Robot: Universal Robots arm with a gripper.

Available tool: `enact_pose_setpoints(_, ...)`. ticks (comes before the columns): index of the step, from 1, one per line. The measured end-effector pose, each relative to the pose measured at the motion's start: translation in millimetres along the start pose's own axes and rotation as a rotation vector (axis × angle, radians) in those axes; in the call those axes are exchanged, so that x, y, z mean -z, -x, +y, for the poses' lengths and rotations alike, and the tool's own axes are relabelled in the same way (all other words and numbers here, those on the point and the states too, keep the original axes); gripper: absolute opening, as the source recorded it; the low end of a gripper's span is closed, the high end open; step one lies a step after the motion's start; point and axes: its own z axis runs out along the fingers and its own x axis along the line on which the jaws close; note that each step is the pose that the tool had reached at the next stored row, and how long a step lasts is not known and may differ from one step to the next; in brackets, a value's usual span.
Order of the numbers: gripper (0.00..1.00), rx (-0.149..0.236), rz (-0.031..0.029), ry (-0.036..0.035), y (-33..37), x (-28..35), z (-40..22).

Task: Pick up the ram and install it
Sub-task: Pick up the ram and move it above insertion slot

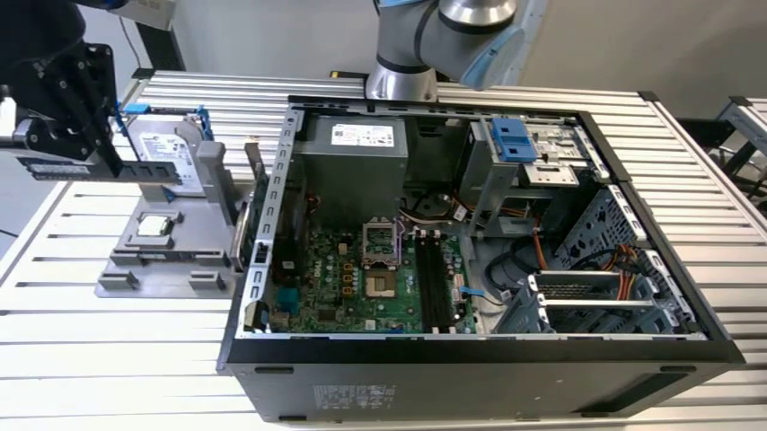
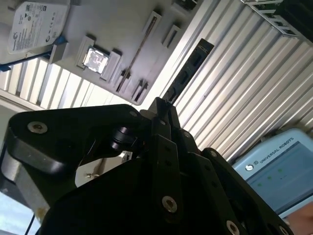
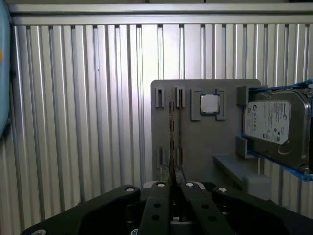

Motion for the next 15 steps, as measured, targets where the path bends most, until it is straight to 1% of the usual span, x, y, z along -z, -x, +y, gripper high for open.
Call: enact_pose_setpoints(15, 0.00, 0.000, 0.0001, 0.0022, 1.5, 0.7, -45.0)
